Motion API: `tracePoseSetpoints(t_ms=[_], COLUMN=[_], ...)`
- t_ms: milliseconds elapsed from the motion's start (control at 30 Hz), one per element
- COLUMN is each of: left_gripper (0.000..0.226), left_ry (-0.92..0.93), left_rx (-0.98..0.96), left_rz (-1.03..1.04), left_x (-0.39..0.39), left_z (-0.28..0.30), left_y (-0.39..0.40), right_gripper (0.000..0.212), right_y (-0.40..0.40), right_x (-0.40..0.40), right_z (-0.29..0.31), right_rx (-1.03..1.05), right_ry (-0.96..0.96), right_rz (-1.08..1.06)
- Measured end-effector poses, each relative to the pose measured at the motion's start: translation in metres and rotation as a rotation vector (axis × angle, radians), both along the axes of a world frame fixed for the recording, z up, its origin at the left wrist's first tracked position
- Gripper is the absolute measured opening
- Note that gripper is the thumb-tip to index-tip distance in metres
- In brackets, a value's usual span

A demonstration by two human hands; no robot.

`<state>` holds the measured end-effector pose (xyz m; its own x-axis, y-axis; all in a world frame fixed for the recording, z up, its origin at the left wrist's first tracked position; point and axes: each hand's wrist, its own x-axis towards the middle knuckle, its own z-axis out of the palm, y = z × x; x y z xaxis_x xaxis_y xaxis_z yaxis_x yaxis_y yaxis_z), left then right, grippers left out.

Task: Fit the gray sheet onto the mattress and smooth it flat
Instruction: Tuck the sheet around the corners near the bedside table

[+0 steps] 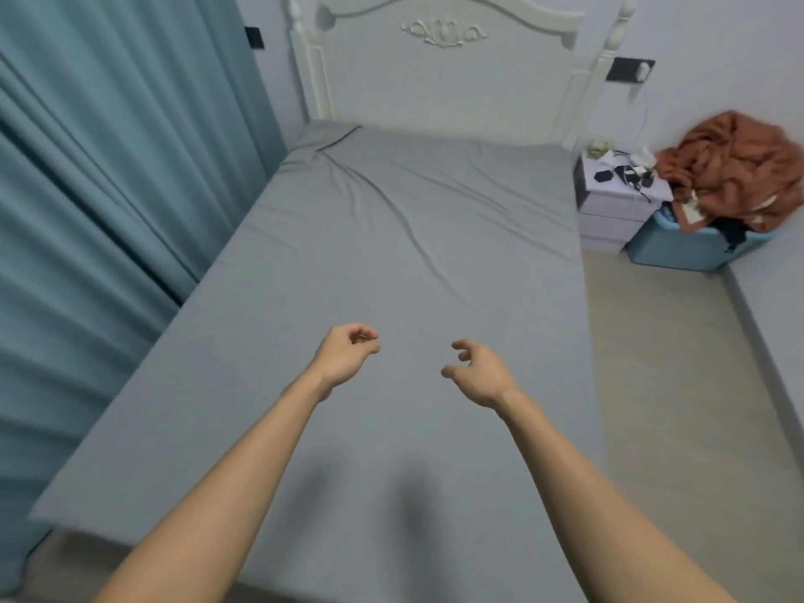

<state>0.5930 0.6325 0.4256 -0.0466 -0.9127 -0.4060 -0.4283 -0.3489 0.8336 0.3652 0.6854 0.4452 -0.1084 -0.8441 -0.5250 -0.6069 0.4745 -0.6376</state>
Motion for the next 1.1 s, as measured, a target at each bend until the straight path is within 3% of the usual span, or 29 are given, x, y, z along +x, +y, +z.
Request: tracePoseSetpoints(t_ms=[267, 600, 800, 900, 1100], left_gripper=[0.011, 0.012, 0.015, 0.015, 0.017], left_ry=[-0.158, -0.136, -0.147, -0.164, -0.162], left_rx=[-0.029, 0.117, 0.120, 0.146, 0.124], left_rz=[0.200, 0.317, 0.145, -0.004, -0.023], left_x=[0.162, 0.416, 0.575, 0.622, 0.691], left_z=[0.020, -0.022, -0.069, -0.061, -0.040], left_y=[0.025, -0.002, -0.090, -0.127, -0.165], right_gripper=[0.053, 0.051, 0.049, 0.050, 0.050], right_y=[-0.039, -0.117, -0.162, -0.181, -0.219], right_x=[0.154, 0.409, 0.580, 0.639, 0.711], right_z=[-0.022, -0.038, -0.071, -0.065, -0.050], right_rx=[0.059, 0.019, 0.049, 0.075, 0.053], right_ry=[-0.196, -0.192, -0.146, -0.110, -0.059], right_rz=[0.256, 0.413, 0.251, 0.198, 0.188])
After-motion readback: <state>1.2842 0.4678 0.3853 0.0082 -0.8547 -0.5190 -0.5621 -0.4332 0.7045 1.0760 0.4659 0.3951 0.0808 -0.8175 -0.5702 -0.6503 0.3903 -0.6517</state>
